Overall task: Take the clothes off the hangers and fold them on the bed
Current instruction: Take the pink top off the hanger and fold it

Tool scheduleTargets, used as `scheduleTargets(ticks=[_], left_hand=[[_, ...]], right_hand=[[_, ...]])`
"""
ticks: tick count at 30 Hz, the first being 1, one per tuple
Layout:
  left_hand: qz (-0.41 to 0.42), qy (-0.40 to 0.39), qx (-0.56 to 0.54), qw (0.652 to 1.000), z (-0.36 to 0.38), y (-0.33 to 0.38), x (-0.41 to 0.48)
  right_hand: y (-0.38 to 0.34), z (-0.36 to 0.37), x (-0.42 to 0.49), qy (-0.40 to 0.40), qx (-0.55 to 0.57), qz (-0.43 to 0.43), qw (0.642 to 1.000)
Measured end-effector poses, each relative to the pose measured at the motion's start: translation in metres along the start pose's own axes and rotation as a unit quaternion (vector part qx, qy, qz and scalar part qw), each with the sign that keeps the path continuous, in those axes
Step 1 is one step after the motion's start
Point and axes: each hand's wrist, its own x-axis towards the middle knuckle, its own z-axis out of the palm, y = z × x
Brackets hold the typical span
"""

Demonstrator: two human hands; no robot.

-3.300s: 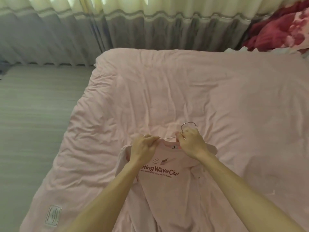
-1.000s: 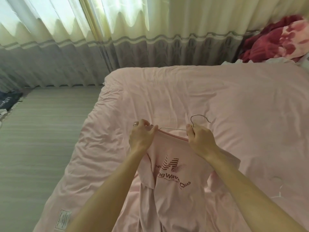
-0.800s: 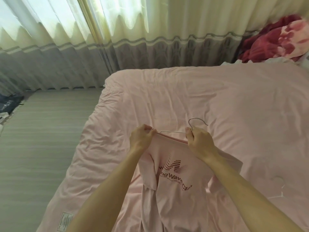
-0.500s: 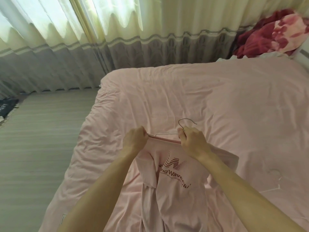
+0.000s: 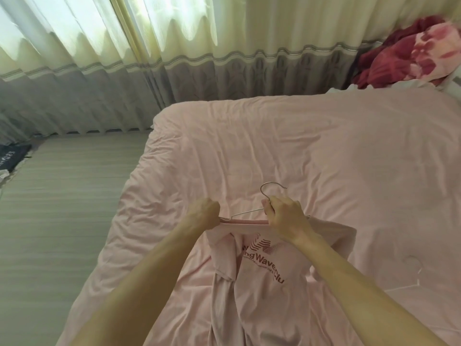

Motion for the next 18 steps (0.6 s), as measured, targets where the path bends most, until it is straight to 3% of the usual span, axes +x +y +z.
scheduleTargets(ticks=[9,18], left_hand=[[-0.079,0.172,-0.194,0.963,-0.008,-0.034,0.007],[-0.104,0.190,-0.201,0.955,-0.037,-0.036,0.020]], right_hand=[[-0.009,-0.004,0.007,0.000,0.044,0.029,0.999],[-0.009,-0.010,0.011,0.020,0.073,0.068,0.995]])
